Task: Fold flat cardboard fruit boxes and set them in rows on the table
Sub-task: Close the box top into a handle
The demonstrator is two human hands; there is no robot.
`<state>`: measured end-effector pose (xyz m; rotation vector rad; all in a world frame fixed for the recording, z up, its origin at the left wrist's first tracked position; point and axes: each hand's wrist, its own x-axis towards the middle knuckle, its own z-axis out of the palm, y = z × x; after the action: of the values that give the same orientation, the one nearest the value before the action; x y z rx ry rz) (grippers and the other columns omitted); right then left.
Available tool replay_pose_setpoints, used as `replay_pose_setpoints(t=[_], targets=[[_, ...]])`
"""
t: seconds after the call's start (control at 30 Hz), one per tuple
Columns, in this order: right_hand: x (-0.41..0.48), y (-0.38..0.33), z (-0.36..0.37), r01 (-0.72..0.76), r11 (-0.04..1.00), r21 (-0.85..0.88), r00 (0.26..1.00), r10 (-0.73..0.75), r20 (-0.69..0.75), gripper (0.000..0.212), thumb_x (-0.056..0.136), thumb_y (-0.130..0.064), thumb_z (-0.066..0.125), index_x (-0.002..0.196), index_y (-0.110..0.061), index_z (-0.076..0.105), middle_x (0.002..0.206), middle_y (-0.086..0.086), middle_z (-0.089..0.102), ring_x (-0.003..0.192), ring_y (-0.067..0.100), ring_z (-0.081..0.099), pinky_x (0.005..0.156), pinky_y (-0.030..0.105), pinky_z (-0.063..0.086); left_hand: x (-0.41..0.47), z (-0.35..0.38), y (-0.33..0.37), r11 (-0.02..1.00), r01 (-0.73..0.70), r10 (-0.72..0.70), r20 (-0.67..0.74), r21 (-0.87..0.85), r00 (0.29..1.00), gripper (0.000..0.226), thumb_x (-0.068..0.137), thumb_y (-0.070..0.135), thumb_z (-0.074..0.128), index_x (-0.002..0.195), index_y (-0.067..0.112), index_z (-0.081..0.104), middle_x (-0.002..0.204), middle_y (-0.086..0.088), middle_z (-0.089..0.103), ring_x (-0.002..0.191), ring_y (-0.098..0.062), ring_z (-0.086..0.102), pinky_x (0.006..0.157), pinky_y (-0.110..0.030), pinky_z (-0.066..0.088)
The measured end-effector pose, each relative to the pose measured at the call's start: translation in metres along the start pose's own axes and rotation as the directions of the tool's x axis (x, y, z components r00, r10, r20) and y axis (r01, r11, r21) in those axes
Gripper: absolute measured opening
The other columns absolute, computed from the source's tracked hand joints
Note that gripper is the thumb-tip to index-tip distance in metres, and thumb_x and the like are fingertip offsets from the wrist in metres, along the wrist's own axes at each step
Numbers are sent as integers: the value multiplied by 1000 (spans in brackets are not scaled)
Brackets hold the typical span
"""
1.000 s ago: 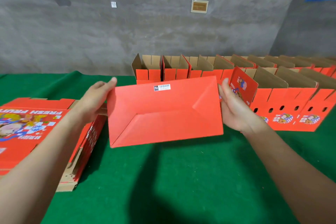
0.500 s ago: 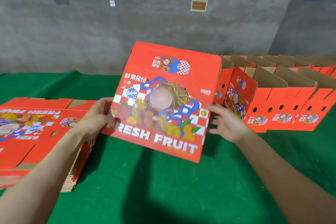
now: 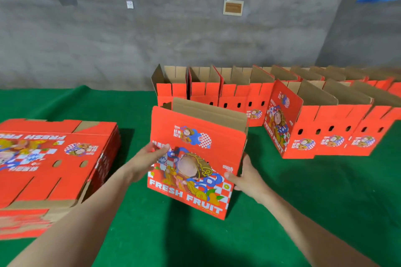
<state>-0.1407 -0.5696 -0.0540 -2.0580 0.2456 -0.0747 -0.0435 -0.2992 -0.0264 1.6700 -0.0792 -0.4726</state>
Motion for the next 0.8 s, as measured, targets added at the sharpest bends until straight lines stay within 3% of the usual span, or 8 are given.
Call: replay_pose_setpoints(t=[0.17, 0.23, 0.33, 0.43, 0.57, 0.63, 0.7, 0.8], targets=[[-1, 16, 0, 123, 974, -192, 992, -116, 48, 94, 71, -24, 83, 143, -20, 23, 133, -2, 40, 89, 5, 60, 69, 10, 47, 5, 38, 19, 977, -133, 105, -164, -166, 981, 108, 55, 74, 71, 137, 16, 28, 138, -3, 49, 127, -24, 47, 106, -49, 32], [1, 16, -5, 228, 937, -264, 971, -240, -13, 87, 70, -25, 83, 138, -26, 29, 136, -4, 35, 88, 1, 56, 70, 13, 47, 7, 47, 35, 942, -216, 135, -299, -256, 945, 133, 41, 73, 75, 145, 10, 21, 146, -15, 40, 131, -33, 44, 106, -54, 36], [4, 10, -13, 374, 869, -325, 905, -419, -76, 96, 73, -18, 81, 136, -54, 17, 147, -7, 19, 88, 5, 57, 74, 21, 51, 10, 59, 49, 917, -122, -10, -327, -380, 945, 134, 39, 62, 82, 147, 13, 19, 150, -19, 29, 135, -36, 37, 105, -59, 35], [10, -5, -19, 424, 765, -485, 880, -475, 20, 91, 75, -20, 79, 132, -59, 19, 156, -18, -7, 75, 14, 61, 72, 31, 49, 12, 79, 49, 942, 5, -119, -320, -336, 940, 117, 61, 48, 83, 147, 8, 14, 151, -16, 26, 135, -37, 33, 104, -66, 27], [15, -10, -23, 400, 625, -671, 839, -544, -6, 48, 77, -29, 76, 97, -31, 33, 132, -7, 32, 49, -1, 37, 62, 28, 36, 10, 103, 45, 956, 9, -84, -244, -294, 966, 78, 76, 22, 74, 136, 14, 25, 109, -13, 54, 84, -29, 57, 76, -61, 49], [7, -1, -21, 390, 659, -644, 824, -562, -76, 44, 79, -26, 75, 97, -30, 34, 118, -9, 35, 54, 5, 47, 61, 33, 42, 11, 100, 47, 950, -57, 1, -181, -306, 984, 43, 80, 11, 62, 113, 22, 37, 82, -9, 46, 68, -23, 47, 70, -56, 51], [-2, 14, -17, 424, 731, -535, 792, -586, -173, 48, 78, -17, 76, 114, -23, 44, 132, -7, 33, 78, 20, 63, 69, 42, 53, 17, 91, 49, 946, -83, 50, -111, -315, 993, 41, 84, 8, 54, 118, 29, 45, 91, -6, 48, 83, -25, 47, 73, -47, 51], [-8, 33, -17, 432, 792, -432, 732, -588, -345, 51, 77, 1, 74, 122, -6, 50, 148, 4, 23, 100, 24, 60, 81, 44, 55, 28, 87, 55, 964, -116, 101, -73, -241, 992, 36, 90, 12, 51, 123, 27, 59, 109, -5, 56, 93, -26, 51, 69, -33, 49]])
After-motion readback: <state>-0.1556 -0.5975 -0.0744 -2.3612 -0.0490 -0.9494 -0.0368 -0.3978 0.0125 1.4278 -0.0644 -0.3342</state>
